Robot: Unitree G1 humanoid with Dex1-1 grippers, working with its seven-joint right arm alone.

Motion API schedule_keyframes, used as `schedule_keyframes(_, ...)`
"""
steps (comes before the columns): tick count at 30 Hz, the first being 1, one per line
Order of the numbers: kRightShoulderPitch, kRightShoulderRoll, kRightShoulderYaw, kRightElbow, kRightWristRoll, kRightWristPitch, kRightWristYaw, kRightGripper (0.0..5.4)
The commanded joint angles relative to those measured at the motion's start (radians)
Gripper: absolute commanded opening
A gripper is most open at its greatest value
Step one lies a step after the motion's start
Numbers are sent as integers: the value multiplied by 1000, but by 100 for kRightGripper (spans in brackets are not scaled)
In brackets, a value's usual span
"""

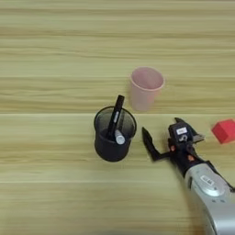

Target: Move the objects on the table

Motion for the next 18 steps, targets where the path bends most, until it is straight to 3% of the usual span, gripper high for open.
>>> schedule_keyframes(1, -17, -11, -1, 70, -7, 22, 7, 539)
schedule_keyframes(8, -47, -2, 10, 117, 5, 7, 27, 539)
schedule_keyframes(18, -141, 2, 15, 188, 26, 55, 75, 539)
